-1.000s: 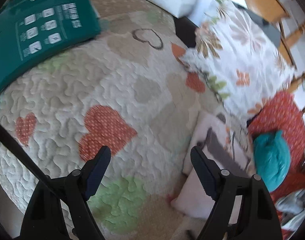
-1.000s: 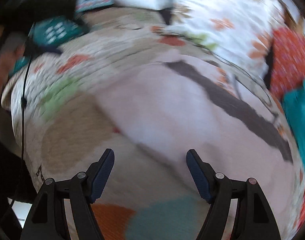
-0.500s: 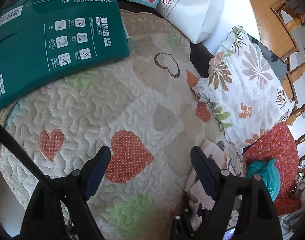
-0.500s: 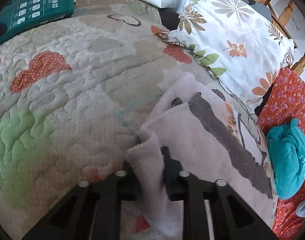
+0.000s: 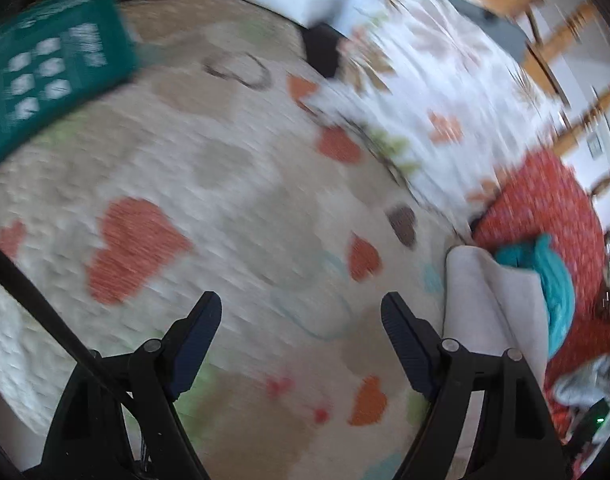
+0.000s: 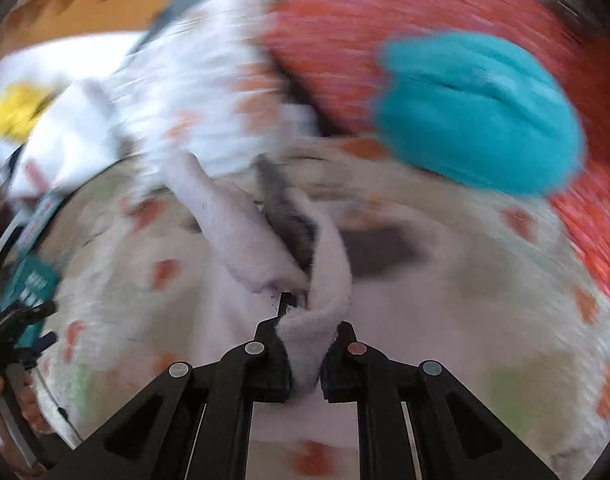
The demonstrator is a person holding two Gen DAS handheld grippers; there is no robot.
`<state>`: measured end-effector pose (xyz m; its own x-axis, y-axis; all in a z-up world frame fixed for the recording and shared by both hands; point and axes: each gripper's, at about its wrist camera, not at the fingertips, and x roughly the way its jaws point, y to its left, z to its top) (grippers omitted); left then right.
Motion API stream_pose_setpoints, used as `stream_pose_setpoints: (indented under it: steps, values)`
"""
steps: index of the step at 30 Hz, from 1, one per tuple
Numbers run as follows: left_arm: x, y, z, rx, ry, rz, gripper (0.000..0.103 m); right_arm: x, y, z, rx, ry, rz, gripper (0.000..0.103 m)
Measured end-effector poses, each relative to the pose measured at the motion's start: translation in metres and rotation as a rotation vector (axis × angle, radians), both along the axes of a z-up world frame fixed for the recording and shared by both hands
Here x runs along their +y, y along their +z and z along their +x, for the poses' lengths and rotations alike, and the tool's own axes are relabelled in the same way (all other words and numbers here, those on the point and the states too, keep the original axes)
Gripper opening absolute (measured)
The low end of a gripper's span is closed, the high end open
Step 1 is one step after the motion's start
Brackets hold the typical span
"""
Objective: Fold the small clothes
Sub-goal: 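Grasp the sweater edge with the right gripper and fold it over, then release the folded sweater and withdraw the right gripper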
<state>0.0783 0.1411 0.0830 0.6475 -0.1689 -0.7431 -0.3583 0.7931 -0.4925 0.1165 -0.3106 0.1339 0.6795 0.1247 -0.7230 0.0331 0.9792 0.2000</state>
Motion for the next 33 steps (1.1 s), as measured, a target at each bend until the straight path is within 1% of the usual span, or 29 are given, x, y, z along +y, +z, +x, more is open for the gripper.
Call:
stream_pose_setpoints:
  steps: [2, 3, 4, 5, 6, 7, 8, 9, 11, 13, 15, 16, 17, 19, 20, 21, 22, 23, 25, 26, 27, 28, 29, 30, 31, 33]
  values:
    - [-0.03, -0.006, 0.01, 0.016, -0.059, 0.01, 0.081, -0.038, -0.026, -0.008, 0.075, -0.067, -0.024, 0.011]
    - [-0.045, -0.009, 0.015, 0.021, -0.089, 0.018, 0.081, -0.057, -0.046, -0.011, 0.135, -0.1, -0.026, 0.011]
    - [-0.058, -0.011, 0.018, 0.026, -0.114, 0.025, 0.081, -0.071, -0.062, -0.013, 0.18, -0.12, -0.002, 0.011]
    - [-0.075, -0.014, 0.022, 0.032, -0.147, 0.036, 0.081, -0.082, -0.078, -0.013, 0.224, -0.119, 0.053, 0.011]
    - [-0.088, -0.017, 0.025, 0.038, -0.173, 0.044, 0.081, -0.087, -0.086, -0.01, 0.253, -0.11, 0.102, 0.013]
    - [-0.102, -0.02, 0.027, 0.043, -0.202, 0.052, 0.081, -0.091, -0.089, -0.009, 0.262, -0.115, 0.135, 0.013]
    - [-0.117, -0.022, 0.029, 0.047, -0.233, 0.063, 0.081, -0.094, -0.086, -0.01, 0.246, -0.122, 0.152, 0.02]
    - [-0.132, -0.025, 0.029, 0.049, -0.265, 0.08, 0.081, -0.095, -0.08, -0.011, 0.228, -0.122, 0.151, 0.029]
    - [-0.155, -0.027, 0.03, 0.048, -0.316, 0.106, 0.081, -0.097, -0.068, -0.014, 0.191, -0.124, 0.122, 0.036]
    - [-0.177, -0.029, 0.03, 0.044, -0.375, 0.128, 0.081, -0.104, -0.05, -0.019, 0.134, -0.17, 0.078, 0.039]
    - [-0.199, -0.032, 0.03, 0.042, -0.436, 0.149, 0.081, -0.116, -0.031, -0.018, 0.067, -0.209, 0.068, 0.054]
    - [-0.208, -0.033, 0.03, 0.041, -0.464, 0.157, 0.081, -0.117, -0.025, -0.015, 0.048, -0.209, 0.068, 0.057]
    - [-0.218, -0.035, 0.031, 0.041, -0.493, 0.164, 0.081, -0.116, -0.021, -0.011, 0.04, -0.202, 0.066, 0.058]
    - [-0.232, -0.041, 0.033, 0.053, -0.528, 0.173, 0.081, -0.112, -0.019, 0.003, 0.054, -0.168, 0.058, 0.057]
    - [-0.237, -0.044, 0.035, 0.061, -0.538, 0.172, 0.081, -0.11, -0.021, 0.007, 0.064, -0.136, 0.061, 0.045]
    - [-0.241, -0.047, 0.037, 0.066, -0.541, 0.168, 0.081, -0.105, -0.024, 0.017, 0.075, -0.076, 0.075, 0.025]
    - [-0.243, -0.049, 0.037, 0.07, -0.539, 0.164, 0.081, -0.098, -0.027, 0.025, 0.09, -0.011, 0.093, 0.019]
    - [-0.243, -0.051, 0.039, 0.076, -0.539, 0.154, 0.081, -0.091, -0.029, 0.028, 0.091, 0.046, 0.128, 0.017]
    - [-0.242, -0.053, 0.044, 0.084, -0.541, 0.134, 0.081, -0.08, -0.031, 0.026, 0.101, 0.117, 0.168, 0.017]
    - [-0.242, -0.053, 0.045, 0.087, -0.542, 0.126, 0.081, -0.072, -0.031, 0.026, 0.117, 0.141, 0.134, 0.017]
    - [-0.242, -0.054, 0.045, 0.088, -0.543, 0.119, 0.081, -0.069, -0.032, 0.023, 0.121, 0.138, 0.088, 0.018]
    - [-0.241, -0.054, 0.046, 0.086, -0.543, 0.117, 0.081, -0.065, -0.033, 0.02, 0.127, 0.126, 0.021, 0.02]
    - [-0.242, -0.053, 0.045, 0.082, -0.545, 0.124, 0.081, -0.062, -0.035, 0.015, 0.133, 0.114, -0.054, 0.027]
    - [-0.243, -0.053, 0.043, 0.075, -0.547, 0.133, 0.081, -0.061, -0.038, 0.009, 0.135, 0.114, -0.09, 0.033]
    - [-0.245, -0.053, 0.043, 0.068, -0.551, 0.143, 0.081, -0.06, -0.043, 0.005, 0.142, 0.125, -0.102, 0.036]
    - [-0.251, -0.054, 0.043, 0.057, -0.561, 0.162, 0.081, -0.056, -0.056, 0.002, 0.165, 0.162, -0.082, 0.037]
